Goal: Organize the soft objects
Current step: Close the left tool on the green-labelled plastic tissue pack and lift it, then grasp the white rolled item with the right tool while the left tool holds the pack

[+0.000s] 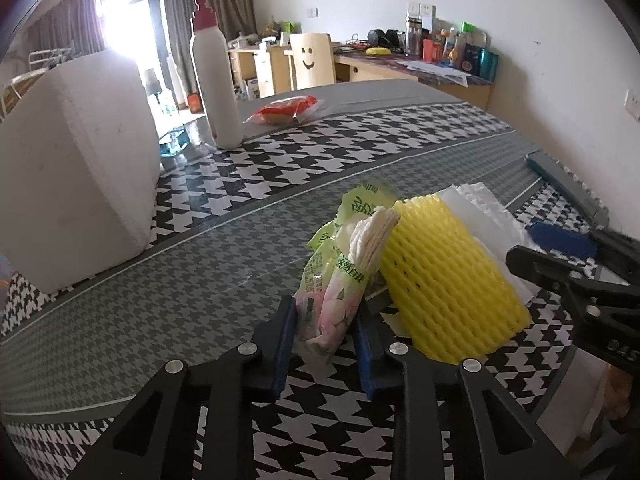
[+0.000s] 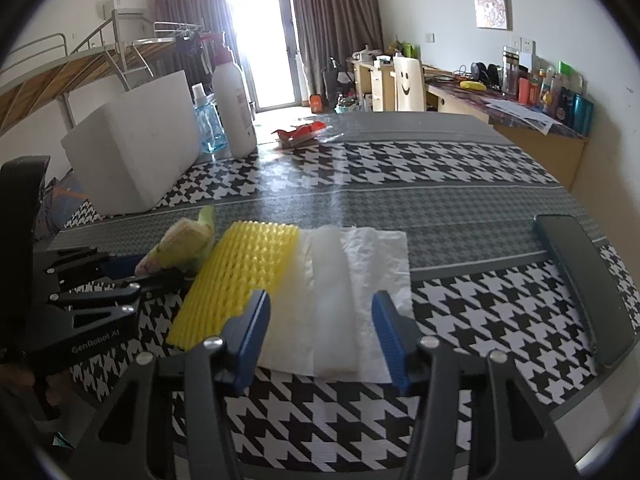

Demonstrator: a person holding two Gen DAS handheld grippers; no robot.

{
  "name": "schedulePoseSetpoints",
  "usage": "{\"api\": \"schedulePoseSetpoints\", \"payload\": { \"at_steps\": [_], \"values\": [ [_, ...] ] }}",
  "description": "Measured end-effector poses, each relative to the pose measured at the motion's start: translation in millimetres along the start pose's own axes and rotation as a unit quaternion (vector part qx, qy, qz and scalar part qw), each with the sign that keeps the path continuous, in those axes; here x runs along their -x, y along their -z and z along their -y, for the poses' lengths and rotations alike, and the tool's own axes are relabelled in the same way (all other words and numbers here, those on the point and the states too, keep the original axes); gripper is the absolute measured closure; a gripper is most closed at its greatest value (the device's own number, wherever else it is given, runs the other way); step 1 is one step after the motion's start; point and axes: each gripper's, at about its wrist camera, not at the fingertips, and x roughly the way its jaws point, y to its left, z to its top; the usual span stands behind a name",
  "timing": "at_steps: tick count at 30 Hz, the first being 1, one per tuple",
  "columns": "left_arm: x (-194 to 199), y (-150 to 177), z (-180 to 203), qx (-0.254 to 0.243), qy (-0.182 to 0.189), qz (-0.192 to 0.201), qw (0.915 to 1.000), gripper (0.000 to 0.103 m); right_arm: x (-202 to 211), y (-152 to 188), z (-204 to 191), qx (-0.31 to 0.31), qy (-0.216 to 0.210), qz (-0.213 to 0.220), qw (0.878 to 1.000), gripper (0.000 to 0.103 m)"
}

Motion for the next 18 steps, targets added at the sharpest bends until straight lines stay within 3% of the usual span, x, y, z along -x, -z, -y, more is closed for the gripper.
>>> {"api": "schedulePoseSetpoints", "payload": {
  "at_steps": [3, 11, 14, 18],
  "values": [
    [5, 1, -1, 0.005, 0.011, 0.008, 0.9999, 0.076, -4, 1, 1, -0.004, 0.002, -0.011, 1.0, 0.062],
    [20, 2, -2, 0.012, 0.024, 0.023, 0.9994, 0.076, -10, 3, -1, -0.001, 0.013, -0.026, 1.0, 0.062],
    [23, 3, -2, 0.011, 0.024, 0.028, 0.9993, 0.076, -14, 4, -1, -0.001, 0.023, -0.033, 0.999, 0.076],
    [24, 3, -2, 0.012, 0.021, 0.03, 0.9993, 0.076, -14, 4, 1, -0.005, 0.02, -0.035, 0.999, 0.078]
  ]
}}
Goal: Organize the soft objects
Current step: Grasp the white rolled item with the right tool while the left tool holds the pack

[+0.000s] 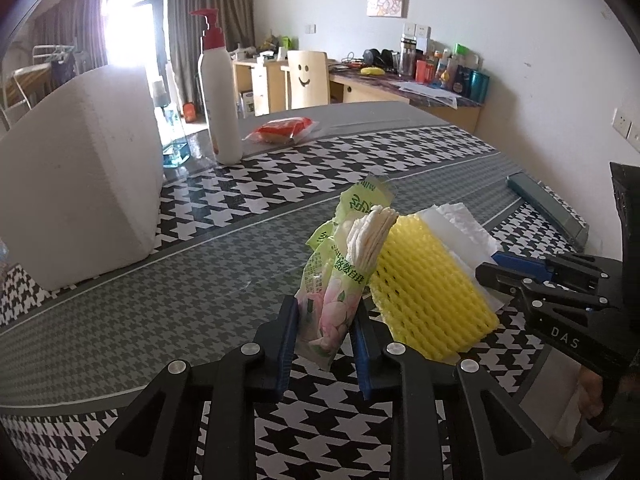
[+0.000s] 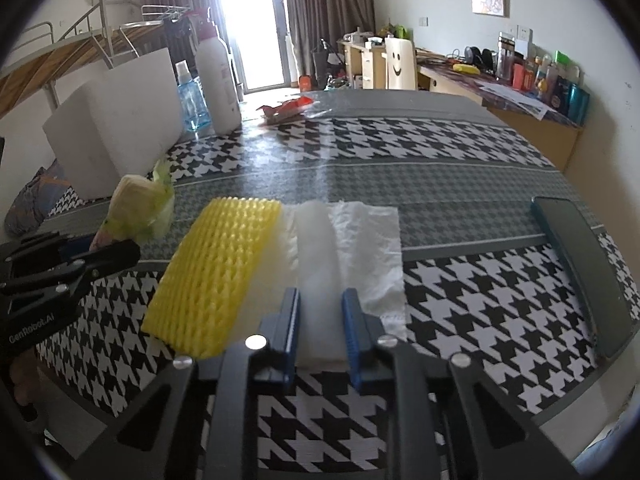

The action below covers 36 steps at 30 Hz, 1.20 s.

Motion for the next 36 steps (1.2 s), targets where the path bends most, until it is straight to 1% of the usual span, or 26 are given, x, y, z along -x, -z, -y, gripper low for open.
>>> {"api": "schedulePoseSetpoints", "payload": {
  "at_steps": [4, 6, 14, 15, 16, 17, 19, 21, 24, 29, 32, 36],
  "values": [
    [4, 1, 1, -0.002, 0.002, 0.006, 1.0, 0.076, 0, 0, -4, 0.017, 0.014, -0.002, 1.0, 0.078],
    [6, 1, 0, -0.002, 0.002, 0.008, 1.0, 0.076, 0, 0, -4, 0.014, 0.014, -0.003, 1.0, 0.079],
    [12, 2, 1, -0.004, 0.008, 0.015, 0.9998, 0.076, 22, -7, 0, -0.003, -0.002, 0.024, 1.0, 0.081],
    [12, 3, 2, -0.006, 0.01, 0.015, 0.9998, 0.076, 22, -7, 1, -0.007, -0.016, 0.024, 1.0, 0.08],
    [13, 4, 3, -0.007, 0.012, 0.015, 0.9998, 0.076, 22, -8, 2, -0.009, -0.021, 0.021, 1.0, 0.08],
    [13, 4, 4, -0.008, 0.013, 0.015, 0.9998, 0.076, 20, -8, 2, -0.009, -0.017, 0.019, 1.0, 0.08],
    [13, 5, 5, -0.009, 0.016, 0.014, 0.9997, 0.076, 18, -6, 1, -0.001, 0.007, 0.02, 1.0, 0.08],
    [13, 4, 4, -0.007, 0.014, 0.013, 0.9998, 0.076, 19, -4, -1, 0.008, 0.017, 0.023, 1.0, 0.079],
    [13, 4, 4, -0.006, 0.015, 0.014, 0.9998, 0.076, 22, -4, -4, 0.02, 0.016, 0.03, 0.999, 0.077],
    [14, 3, 4, -0.006, 0.014, 0.015, 0.9998, 0.076, 26, -5, -10, 0.037, 0.021, 0.039, 0.998, 0.077],
    [14, 4, 4, -0.005, 0.013, 0.014, 0.9998, 0.076, 23, -6, -10, 0.037, 0.004, 0.034, 0.999, 0.077],
    [15, 4, 2, -0.004, 0.012, 0.015, 0.9998, 0.076, 11, -9, -6, 0.033, 0.013, 0.02, 0.999, 0.077]
  ]
}}
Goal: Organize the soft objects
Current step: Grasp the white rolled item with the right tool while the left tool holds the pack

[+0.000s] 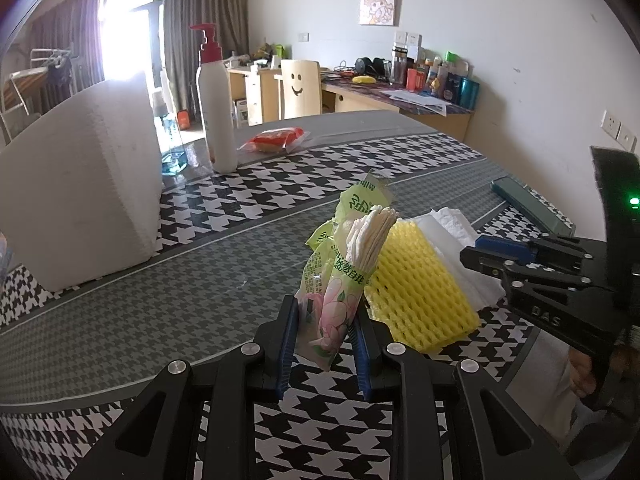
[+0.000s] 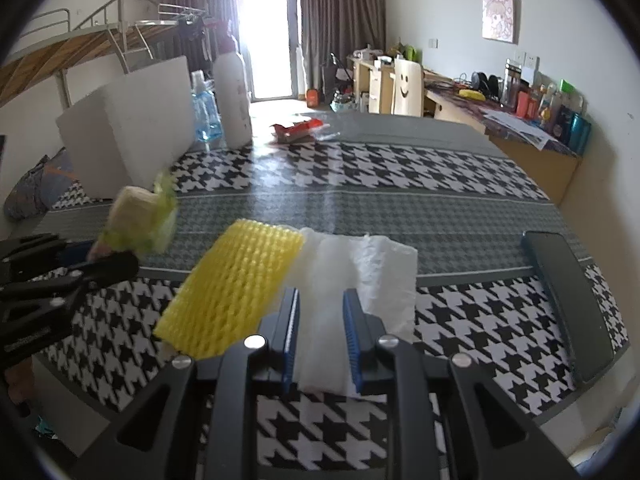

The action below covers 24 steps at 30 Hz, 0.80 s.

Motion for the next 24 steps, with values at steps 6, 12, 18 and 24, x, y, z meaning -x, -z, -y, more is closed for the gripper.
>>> {"api": "schedulePoseSetpoints", "payload": {
  "at_steps": [6, 12, 18, 24],
  "values": [
    [0, 0, 0, 0.001, 0.002, -0.001, 1.0, 0.076, -12, 2, 3, 0.005, -0.001, -0.016, 1.0, 0.077],
    [0, 0, 0, 0.002, 0.002, -0.002, 1.0, 0.076, -15, 0, -4, 0.021, -0.002, -0.021, 1.0, 0.077],
    [2, 1, -1, 0.004, 0.001, 0.0, 1.0, 0.076, -18, 0, -6, 0.019, -0.005, -0.029, 0.999, 0.078],
    [6, 2, -3, 0.006, 0.0, 0.005, 1.0, 0.076, -8, -5, -3, 0.005, -0.016, -0.015, 1.0, 0.089]
  ]
}}
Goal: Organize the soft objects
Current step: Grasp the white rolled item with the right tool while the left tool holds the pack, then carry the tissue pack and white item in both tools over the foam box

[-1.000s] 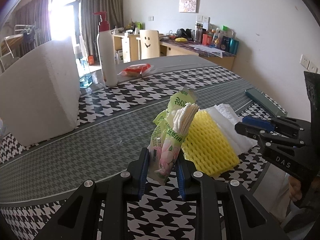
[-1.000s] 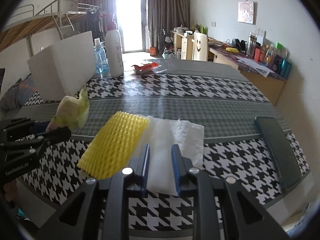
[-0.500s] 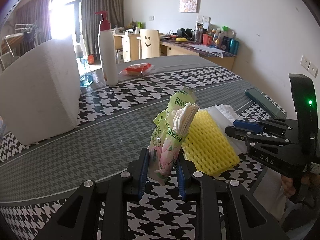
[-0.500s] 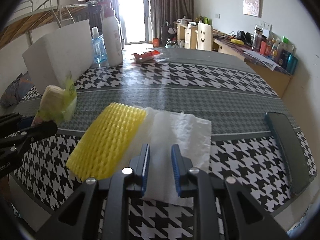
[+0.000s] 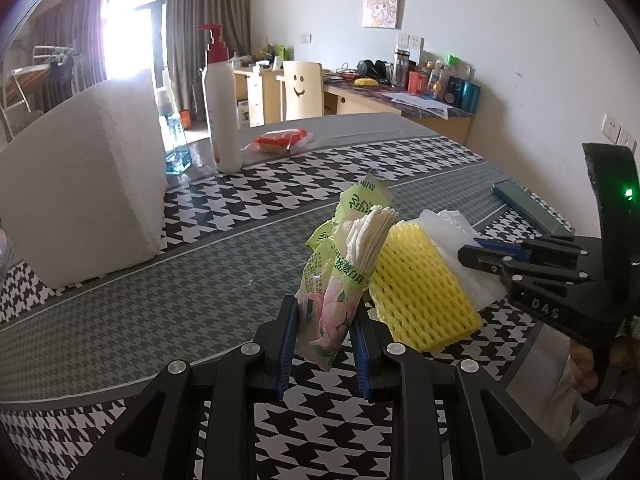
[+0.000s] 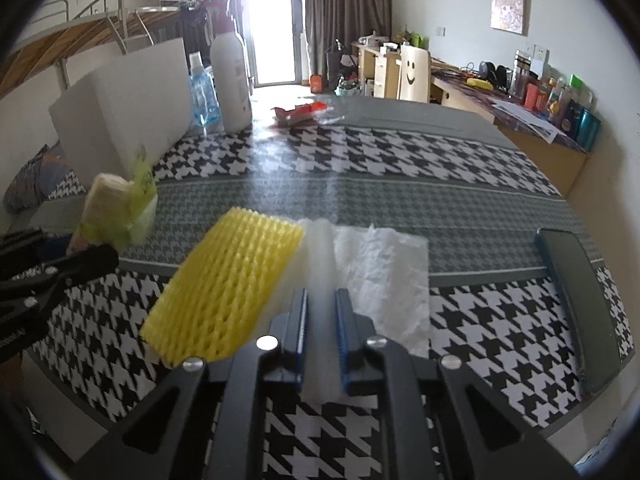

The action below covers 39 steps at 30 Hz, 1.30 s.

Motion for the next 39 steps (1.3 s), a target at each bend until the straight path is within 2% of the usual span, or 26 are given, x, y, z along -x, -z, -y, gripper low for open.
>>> {"api": "schedulePoseSetpoints", "payload": {
  "at_steps": [20, 39],
  "values": [
    [30, -1, -14, 0.016, -0.022, 0.036, 0.999, 0.076, 31, -12, -14, 0.006, -0.002, 0.042, 0.999, 0.089],
    [59, -10, -27, 0.013, -0.044, 0.07, 0.9965, 0.076, 48, -28, -36, 0.027, -0.024, 0.078, 0.996, 0.088]
  ]
}}
